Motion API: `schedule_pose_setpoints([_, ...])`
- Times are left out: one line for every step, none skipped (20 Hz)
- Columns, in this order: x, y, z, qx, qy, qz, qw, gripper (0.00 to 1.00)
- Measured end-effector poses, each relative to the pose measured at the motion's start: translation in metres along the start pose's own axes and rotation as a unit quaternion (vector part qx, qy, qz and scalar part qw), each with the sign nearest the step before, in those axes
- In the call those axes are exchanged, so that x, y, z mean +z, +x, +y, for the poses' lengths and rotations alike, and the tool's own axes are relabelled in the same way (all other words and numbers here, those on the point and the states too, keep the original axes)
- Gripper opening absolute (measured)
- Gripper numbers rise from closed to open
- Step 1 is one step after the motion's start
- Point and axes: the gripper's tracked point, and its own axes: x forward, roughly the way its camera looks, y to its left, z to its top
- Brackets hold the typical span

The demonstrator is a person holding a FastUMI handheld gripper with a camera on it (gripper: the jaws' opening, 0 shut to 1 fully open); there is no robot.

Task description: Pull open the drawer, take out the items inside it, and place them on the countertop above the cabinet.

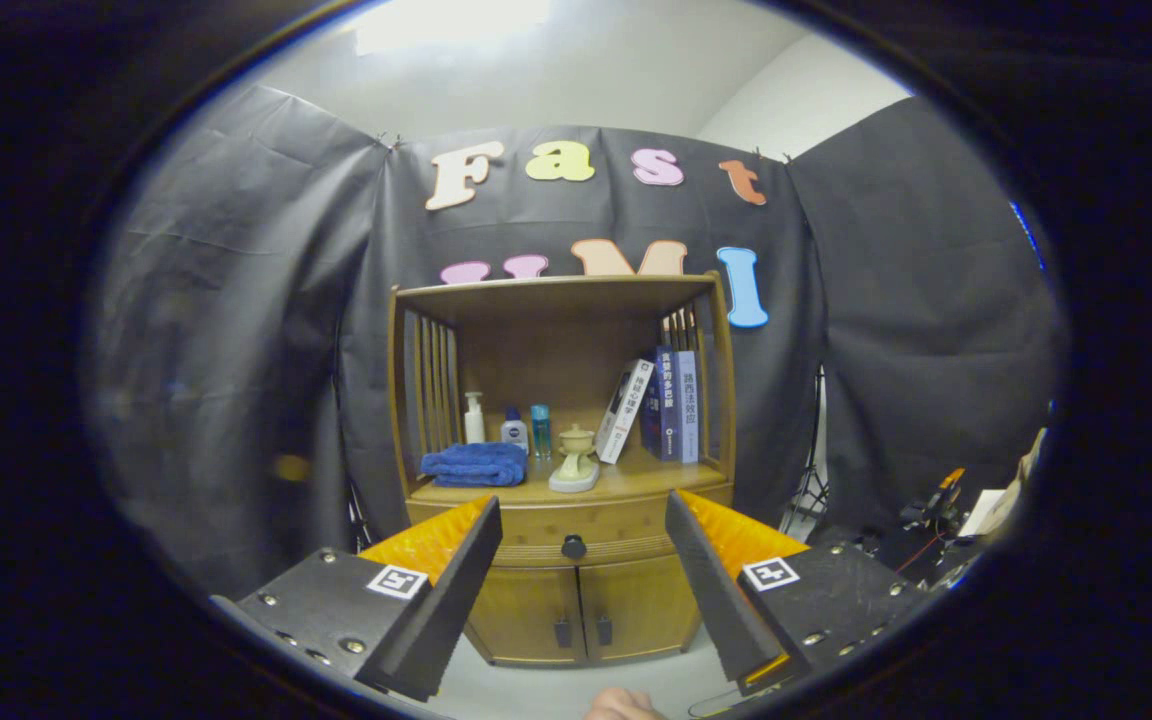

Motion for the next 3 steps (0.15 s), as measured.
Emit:
schedule_pose_setpoints([-0.0024,-0.0007,-0.0001,0.0,0.001,0.003,1.0,0.99])
schedule_pose_setpoints([-0.004,-0.0008,0.0008,0.002,0.001,0.005,1.0,0.99])
schedule_pose_setpoints([-0.0053,-0.001,0.0018,0.002,0.0,0.006,1.0,0.99])
